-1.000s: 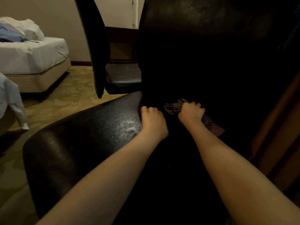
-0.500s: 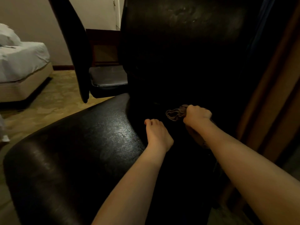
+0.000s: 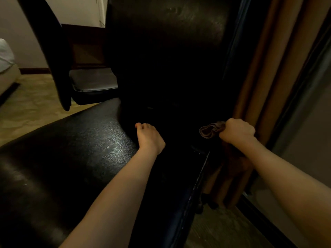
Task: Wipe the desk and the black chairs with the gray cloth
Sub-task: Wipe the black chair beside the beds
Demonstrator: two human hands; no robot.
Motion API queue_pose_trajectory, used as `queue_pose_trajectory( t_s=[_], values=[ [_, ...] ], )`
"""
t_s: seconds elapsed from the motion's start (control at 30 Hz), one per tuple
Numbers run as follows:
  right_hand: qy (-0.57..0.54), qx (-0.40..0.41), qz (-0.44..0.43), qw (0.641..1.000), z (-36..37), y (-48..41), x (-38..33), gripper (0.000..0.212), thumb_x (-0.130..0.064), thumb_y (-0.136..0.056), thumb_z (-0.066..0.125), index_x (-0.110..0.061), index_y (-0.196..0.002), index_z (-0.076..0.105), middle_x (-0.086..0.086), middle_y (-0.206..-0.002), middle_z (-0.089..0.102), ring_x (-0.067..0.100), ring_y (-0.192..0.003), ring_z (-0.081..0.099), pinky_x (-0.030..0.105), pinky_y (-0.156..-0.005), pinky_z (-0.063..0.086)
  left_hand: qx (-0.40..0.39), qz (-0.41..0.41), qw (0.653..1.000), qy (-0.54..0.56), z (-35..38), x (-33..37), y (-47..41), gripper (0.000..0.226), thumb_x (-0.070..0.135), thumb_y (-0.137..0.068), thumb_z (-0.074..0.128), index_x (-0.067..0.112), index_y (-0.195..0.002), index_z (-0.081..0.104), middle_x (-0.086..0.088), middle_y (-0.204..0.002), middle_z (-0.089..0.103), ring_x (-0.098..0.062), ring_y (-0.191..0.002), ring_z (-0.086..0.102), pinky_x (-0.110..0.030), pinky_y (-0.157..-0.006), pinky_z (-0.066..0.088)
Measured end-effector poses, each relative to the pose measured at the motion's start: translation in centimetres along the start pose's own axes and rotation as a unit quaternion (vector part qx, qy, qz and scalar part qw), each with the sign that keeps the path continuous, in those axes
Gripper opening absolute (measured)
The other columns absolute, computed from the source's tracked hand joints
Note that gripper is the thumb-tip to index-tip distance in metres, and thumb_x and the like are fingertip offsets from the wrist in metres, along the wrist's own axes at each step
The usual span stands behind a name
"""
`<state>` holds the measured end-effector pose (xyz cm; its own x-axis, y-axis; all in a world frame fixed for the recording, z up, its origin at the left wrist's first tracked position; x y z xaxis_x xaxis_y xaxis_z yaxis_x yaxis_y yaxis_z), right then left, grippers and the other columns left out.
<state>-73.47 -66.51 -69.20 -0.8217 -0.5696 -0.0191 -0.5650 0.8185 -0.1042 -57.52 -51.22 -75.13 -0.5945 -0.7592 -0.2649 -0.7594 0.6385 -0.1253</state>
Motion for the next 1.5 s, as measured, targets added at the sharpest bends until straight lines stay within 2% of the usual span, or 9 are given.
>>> queue_pose_trajectory(
  t_s=[0.07,0.17,0.37,0.67,0.83,0.93,1.07,1.23,1.5],
  values=[
    [-0.058,0.034,-0.016,0.998,-0.9,0.7,-0.3,0.024,-0.026,-0.087,0.053,-0.012,-0.104,0.061,0.001,-0.076,0.05,0.027,-0.083,0.057,0.029,-0.065,0.042,-0.001,-0.001,1.0,-0.007,0.0,-0.1,0.1,0.05,0.029,-0.095,0.025,-0.001,-0.132,0.042,-0.014,-0.133,0.048,-0.028,-0.122,0.043,-0.044,-0.107,0.023],
    [-0.123,0.066,-0.076,0.987,-0.9,1.7,-3.5,0.031,-0.027,-0.087,0.052,-0.017,-0.114,0.062,0.008,-0.102,0.063,0.031,-0.098,0.06,0.03,-0.07,0.043,0.015,-0.004,0.999,-0.029,-0.2,0.1,0.4,0.048,0.024,-0.095,0.025,0.0,-0.133,0.04,-0.014,-0.134,0.046,-0.028,-0.123,0.041,-0.043,-0.107,0.025],
    [-0.003,0.045,-0.166,0.985,3.2,4.0,-7.1,0.047,-0.027,-0.091,0.052,-0.016,-0.136,0.043,0.014,-0.131,0.044,0.035,-0.122,0.039,0.044,-0.095,0.037,0.024,-0.004,0.999,-0.044,-0.2,0.2,0.6,0.044,0.019,-0.095,0.026,0.0,-0.132,0.041,-0.014,-0.133,0.047,-0.028,-0.123,0.04,-0.041,-0.107,0.024],
    [-0.038,0.021,0.009,0.999,2.9,2.7,0.5,0.041,-0.025,-0.091,0.052,-0.013,-0.129,0.049,0.014,-0.124,0.049,0.033,-0.116,0.045,0.039,-0.085,0.043,0.017,0.0,0.998,-0.053,-0.1,-0.1,0.5,0.045,0.024,-0.096,0.024,0.003,-0.13,0.045,-0.013,-0.131,0.049,-0.029,-0.121,0.04,-0.043,-0.106,0.025],
    [-0.147,0.066,-0.082,0.983,1.8,5.3,-3.6,0.044,-0.025,-0.087,0.051,-0.02,-0.131,0.05,0.014,-0.121,0.052,0.035,-0.114,0.048,0.038,-0.086,0.044,0.01,-0.012,0.999,-0.027,-0.5,0.2,0.9,0.043,0.023,-0.096,0.026,0.004,-0.13,0.045,-0.012,-0.13,0.049,-0.028,-0.12,0.042,-0.041,-0.104,0.027],
    [-0.078,0.061,-0.154,0.983,3.2,7.3,-5.9,0.044,-0.028,-0.086,0.053,-0.022,-0.13,0.05,0.011,-0.125,0.049,0.033,-0.117,0.045,0.04,-0.09,0.041,0.009,-0.016,1.0,-0.008,-0.4,0.2,1.3,0.042,0.021,-0.096,0.029,0.004,-0.131,0.043,-0.012,-0.131,0.048,-0.027,-0.121,0.042,-0.039,-0.103,0.028],
    [-0.034,0.031,-0.087,0.995,3.2,6.9,-3.3,0.044,-0.025,-0.088,0.052,-0.019,-0.132,0.048,0.012,-0.127,0.047,0.034,-0.118,0.043,0.043,-0.089,0.041,0.007,-0.02,0.999,0.041,-0.7,-0.3,1.8,0.045,0.023,-0.096,0.027,0.003,-0.134,0.04,-0.013,-0.137,0.043,-0.028,-0.125,0.039,-0.042,-0.104,0.026],
    [0.111,-0.002,-0.041,0.993,0.4,4.9,-1.9,0.031,-0.019,-0.091,0.053,-0.008,-0.12,0.056,0.013,-0.119,0.056,0.033,-0.109,0.051,0.043,-0.085,0.044,-0.005,-0.018,1.0,0.017,-0.8,-0.7,2.3,0.064,0.038,-0.098,0.024,-0.002,-0.147,0.011,-0.018,-0.155,0.01,-0.031,-0.14,0.018,-0.048,-0.112,0.016],
    [-0.069,0.05,-0.164,0.983,-2.0,0.6,-10.4,0.03,-0.024,-0.089,0.054,-0.008,-0.114,0.057,0.013,-0.114,0.057,0.033,-0.107,0.052,0.034,-0.072,0.038,-0.021,-0.067,0.992,0.104,-1.4,-3.8,-0.3,0.072,0.039,-0.093,0.044,0.0,-0.146,0.013,-0.017,-0.145,0.032,-0.031,-0.134,0.03,-0.044,-0.11,0.021]
  ],
)
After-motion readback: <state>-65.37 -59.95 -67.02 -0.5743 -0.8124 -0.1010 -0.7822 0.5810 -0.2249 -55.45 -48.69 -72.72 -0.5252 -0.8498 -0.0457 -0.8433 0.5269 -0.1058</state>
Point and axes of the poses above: each hand's wrist, its own y-axis away from the middle knuckle, its own z-axis out of the palm, x = y × z, the point moved 1 cm from there along -y, towards the middle knuckle
